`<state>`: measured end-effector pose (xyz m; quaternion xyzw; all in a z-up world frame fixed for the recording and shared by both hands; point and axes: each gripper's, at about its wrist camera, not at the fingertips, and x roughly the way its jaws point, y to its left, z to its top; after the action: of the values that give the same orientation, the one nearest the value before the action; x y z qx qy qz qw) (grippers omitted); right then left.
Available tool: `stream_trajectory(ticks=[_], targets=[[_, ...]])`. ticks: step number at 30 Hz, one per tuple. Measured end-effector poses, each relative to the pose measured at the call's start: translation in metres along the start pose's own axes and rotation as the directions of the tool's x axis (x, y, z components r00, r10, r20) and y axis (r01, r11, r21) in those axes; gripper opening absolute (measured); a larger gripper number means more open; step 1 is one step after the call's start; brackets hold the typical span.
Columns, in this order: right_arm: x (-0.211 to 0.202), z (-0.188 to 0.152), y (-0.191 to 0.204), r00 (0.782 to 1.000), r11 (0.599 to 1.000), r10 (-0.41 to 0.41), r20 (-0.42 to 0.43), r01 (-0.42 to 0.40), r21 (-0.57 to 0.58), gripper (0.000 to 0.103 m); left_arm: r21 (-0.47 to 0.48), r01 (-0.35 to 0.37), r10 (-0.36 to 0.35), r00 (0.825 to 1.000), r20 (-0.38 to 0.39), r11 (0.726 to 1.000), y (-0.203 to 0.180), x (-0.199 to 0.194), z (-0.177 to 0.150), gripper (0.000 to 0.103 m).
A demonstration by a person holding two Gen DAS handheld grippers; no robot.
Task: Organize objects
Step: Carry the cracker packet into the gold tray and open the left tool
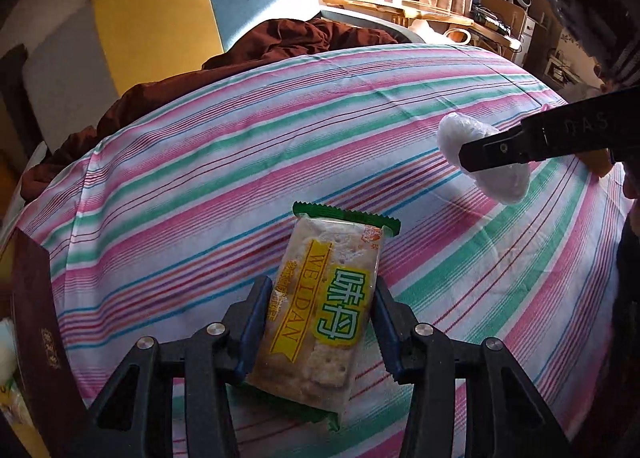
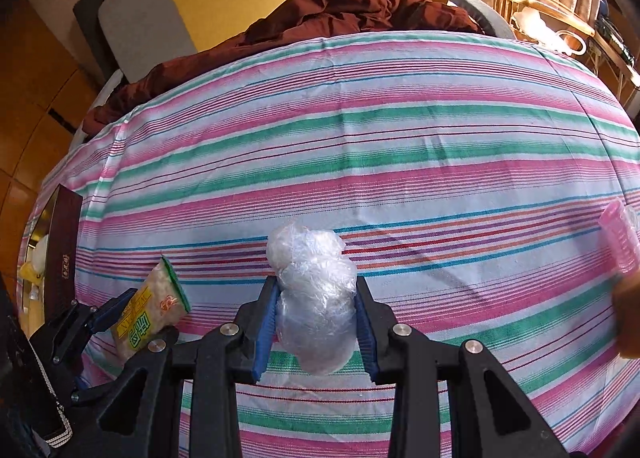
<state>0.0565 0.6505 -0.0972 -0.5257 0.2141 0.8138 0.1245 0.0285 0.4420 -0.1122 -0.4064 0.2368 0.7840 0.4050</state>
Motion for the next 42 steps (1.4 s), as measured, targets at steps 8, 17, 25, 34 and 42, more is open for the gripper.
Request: stream_trajectory(ticks=[8,17,25,34,42], targets=[[0.011,-0.001,0.006,0.998,0.998,-0.051,-0.029,0.05,-0.039,0.035,-0.061,-0.004,0.004,1.0,0.001,0.998,0.012,-0.024,-0.024,0.048],[0.021,-0.003,0.009,0.992,0.992,-0.106,-0.062,0.102,-0.07,0.034,-0.099,-0.024,0.037,0.991,0.126,0.995,0.031,-0.086,-0.031,0.048],[0.021,-0.004,0.009,0.99,0.989,-0.134,-0.048,0.131,-0.062,0.033,-0.202,-0.093,0.134,0.97,0.2,0.975,0.078,-0.135,-0.039,0.048],[0.027,-0.006,0.019,0.981,0.981,-0.181,-0.064,0.176,-0.087,0.033,-0.318,-0.165,0.24,0.947,0.212,0.934,0.129,-0.169,-0.07,0.048],[0.028,-0.016,0.054,0.984,0.982,-0.165,-0.069,0.158,-0.107,0.033,-0.401,-0.193,0.292,0.936,0.2,0.895,0.164,-0.186,-0.094,0.048]])
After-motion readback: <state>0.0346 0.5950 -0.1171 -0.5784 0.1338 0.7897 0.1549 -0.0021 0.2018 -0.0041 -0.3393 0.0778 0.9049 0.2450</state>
